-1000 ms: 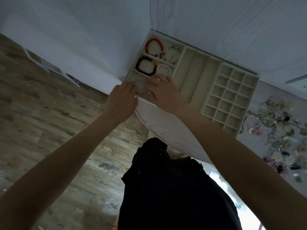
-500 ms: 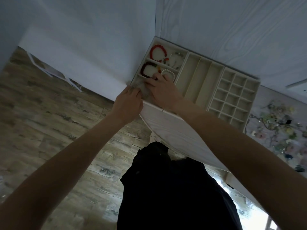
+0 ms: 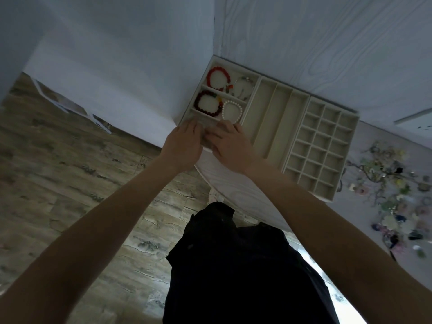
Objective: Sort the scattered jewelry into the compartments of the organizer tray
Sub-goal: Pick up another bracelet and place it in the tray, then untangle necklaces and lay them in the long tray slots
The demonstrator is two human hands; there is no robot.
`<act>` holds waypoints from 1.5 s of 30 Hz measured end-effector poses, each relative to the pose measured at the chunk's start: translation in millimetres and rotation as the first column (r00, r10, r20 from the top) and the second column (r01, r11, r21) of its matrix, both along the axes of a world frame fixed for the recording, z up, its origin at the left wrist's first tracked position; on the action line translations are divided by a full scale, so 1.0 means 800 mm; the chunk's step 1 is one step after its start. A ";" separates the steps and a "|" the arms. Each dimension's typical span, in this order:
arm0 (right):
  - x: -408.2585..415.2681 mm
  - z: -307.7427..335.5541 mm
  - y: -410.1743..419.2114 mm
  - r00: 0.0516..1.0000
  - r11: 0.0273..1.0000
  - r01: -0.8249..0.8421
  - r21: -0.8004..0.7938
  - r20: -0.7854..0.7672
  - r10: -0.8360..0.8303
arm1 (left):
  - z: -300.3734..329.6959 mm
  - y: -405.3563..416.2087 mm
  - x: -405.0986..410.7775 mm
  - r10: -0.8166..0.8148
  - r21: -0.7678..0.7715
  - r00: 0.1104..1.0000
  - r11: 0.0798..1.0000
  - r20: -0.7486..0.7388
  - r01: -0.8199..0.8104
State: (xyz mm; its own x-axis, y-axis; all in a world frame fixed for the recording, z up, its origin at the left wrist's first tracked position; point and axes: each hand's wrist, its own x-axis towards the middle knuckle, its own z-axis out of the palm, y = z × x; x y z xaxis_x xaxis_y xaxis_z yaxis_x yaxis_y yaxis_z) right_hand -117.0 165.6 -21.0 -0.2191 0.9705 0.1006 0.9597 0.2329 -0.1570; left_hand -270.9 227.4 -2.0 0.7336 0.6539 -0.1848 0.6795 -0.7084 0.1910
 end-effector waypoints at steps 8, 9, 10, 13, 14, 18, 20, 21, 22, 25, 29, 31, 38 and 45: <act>-0.001 0.002 0.004 0.999 0.999 0.031 -0.041 -0.004 -0.032 | -0.001 -0.005 -0.012 0.060 -0.041 0.993 0.998 0.098 -0.056; -0.002 0.003 0.004 0.999 0.998 0.033 -0.060 -0.013 -0.034 | 0.001 -0.008 -0.014 0.067 -0.025 0.991 0.998 0.117 -0.065; -0.002 0.003 0.004 0.999 0.997 0.034 -0.076 -0.018 -0.035 | 0.002 -0.011 -0.017 0.058 0.005 0.990 0.998 0.129 -0.060; -0.002 0.001 0.005 0.999 0.994 0.043 -0.097 -0.011 -0.044 | 0.000 -0.020 -0.027 0.020 0.092 0.989 0.995 0.146 -0.034; -0.003 0.001 0.005 0.999 0.994 0.045 -0.101 -0.007 -0.046 | -0.001 -0.021 -0.029 0.025 0.094 0.989 0.995 0.145 -0.039; -0.001 0.002 0.004 0.999 0.991 0.038 -0.130 0.005 -0.038 | -0.005 -0.018 -0.033 0.043 0.093 0.993 0.994 0.114 -0.053; 0.001 0.004 0.002 0.999 0.989 0.027 -0.149 -0.023 -0.031 | -0.003 -0.019 -0.032 0.046 0.086 0.992 0.995 0.121 -0.057; 0.003 0.008 0.002 0.998 0.988 0.022 -0.150 -0.055 -0.030 | 0.000 -0.020 -0.031 0.050 0.084 0.989 0.995 0.139 -0.062; 0.005 0.015 0.000 0.994 0.987 0.028 -0.159 -0.098 -0.044 | 0.004 -0.022 -0.029 0.055 0.085 0.985 0.994 0.163 -0.069; 0.027 0.051 -0.019 0.952 0.962 0.188 -0.199 -0.204 -0.228 | 0.023 -0.035 -0.010 0.055 0.095 0.962 0.992 0.266 -0.082; 0.081 0.102 -0.098 0.797 0.880 0.466 -0.096 -0.385 -0.465 | 0.048 -0.072 0.054 0.005 0.044 0.836 0.998 0.549 -0.035; 0.114 0.110 -0.152 0.702 0.790 0.606 -0.097 -0.401 -0.588 | 0.053 -0.100 0.100 0.055 -0.081 0.761 0.997 0.647 -0.003; 0.238 0.066 -0.307 0.375 0.410 0.886 -0.216 -0.186 -0.908 | 0.032 -0.199 0.272 -0.117 -0.301 0.881 0.912 0.459 0.278; 0.290 0.016 -0.341 0.610 0.569 0.771 -0.286 0.072 -0.789 | -0.005 -0.246 0.384 -0.419 -0.134 0.884 0.883 0.208 0.450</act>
State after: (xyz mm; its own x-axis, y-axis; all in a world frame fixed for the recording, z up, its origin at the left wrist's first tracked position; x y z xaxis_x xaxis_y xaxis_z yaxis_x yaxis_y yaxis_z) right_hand 114.9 -107.1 -8.6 0.6329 0.7486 -0.1975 0.7358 -0.6609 -0.1477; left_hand 35.9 30.5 -5.9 0.9662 0.2312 -0.1144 0.2579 -0.8696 0.4210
